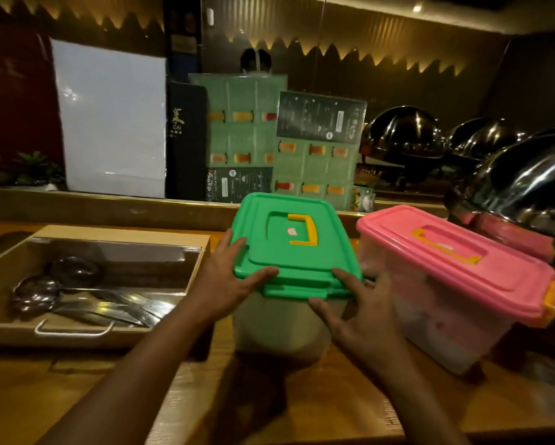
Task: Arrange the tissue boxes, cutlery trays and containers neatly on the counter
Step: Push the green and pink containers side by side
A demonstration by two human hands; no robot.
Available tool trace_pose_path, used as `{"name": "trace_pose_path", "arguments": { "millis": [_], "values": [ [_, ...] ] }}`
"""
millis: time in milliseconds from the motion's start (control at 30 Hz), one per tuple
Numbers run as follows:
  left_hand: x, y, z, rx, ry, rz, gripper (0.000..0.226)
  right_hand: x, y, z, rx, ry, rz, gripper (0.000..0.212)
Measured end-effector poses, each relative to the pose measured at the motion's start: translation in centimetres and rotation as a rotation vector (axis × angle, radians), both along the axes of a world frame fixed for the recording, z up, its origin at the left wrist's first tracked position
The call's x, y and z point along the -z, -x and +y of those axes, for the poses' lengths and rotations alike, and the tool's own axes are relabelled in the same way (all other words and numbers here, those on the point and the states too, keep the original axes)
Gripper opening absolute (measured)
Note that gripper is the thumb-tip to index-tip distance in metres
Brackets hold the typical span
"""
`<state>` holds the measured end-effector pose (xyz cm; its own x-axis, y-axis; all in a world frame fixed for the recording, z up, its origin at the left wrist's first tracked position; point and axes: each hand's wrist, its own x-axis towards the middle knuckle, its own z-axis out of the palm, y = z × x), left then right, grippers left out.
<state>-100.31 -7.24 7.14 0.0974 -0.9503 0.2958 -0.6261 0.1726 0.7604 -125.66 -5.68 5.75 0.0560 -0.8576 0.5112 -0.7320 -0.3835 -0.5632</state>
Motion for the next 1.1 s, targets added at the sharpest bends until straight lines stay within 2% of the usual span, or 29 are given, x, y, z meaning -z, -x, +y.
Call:
{"name": "trace_pose_path", "arguments": {
  "millis": [167, 267, 433, 633, 767, 833, 933, 1100],
  "values": [
    [-0.3, -1.4, -0.9, 0.009, -0.015, -0.005, 0.102, -1.0, -1.7, -0.6, -0.023, -0.062, 0.037, 0.066],
    [0.0, -1.1, -1.1, -0.016, 0.004, 0.026, 0.106, -1.4, -1.4, -0.9, -0.024, -0.127, 0.015, 0.066],
    [0.1, -1.2, -0.8, 0.001, 0.01, 0.05, 0.112, -1.0, -1.4, -1.0, -0.025, -0.122, 0.005, 0.065],
    [-0.2, -0.9, -0.6, 0.022, 0.008, 0.06, 0.11, -1.0, -1.5, -1.2, -0.029, -0.142, -0.008, 0.066],
    [0.0, -0.8, -0.7, -0.003, -0.027, -0.009, 0.112, -0.3, -1.0, -0.8, -0.05, -0.11, 0.008, 0.069],
    [0.2, -0.2, -0.5, -0.069, -0.005, -0.132, 0.103, 0.0, 0.1, -0.2, -0.093, -0.078, 0.036, 0.067],
    [-0.1, 2.3, 0.2, -0.126, 0.168, -0.309, 0.074, -0.7, 3.6, 0.6, -0.11, -0.003, 0.03, 0.054],
    [-2.2, 10.1, 1.4, -0.01, 0.413, -0.423, 0.054, -3.2, 13.2, -0.4, -0.006, 0.128, 0.08, 0.034]
  ]
}}
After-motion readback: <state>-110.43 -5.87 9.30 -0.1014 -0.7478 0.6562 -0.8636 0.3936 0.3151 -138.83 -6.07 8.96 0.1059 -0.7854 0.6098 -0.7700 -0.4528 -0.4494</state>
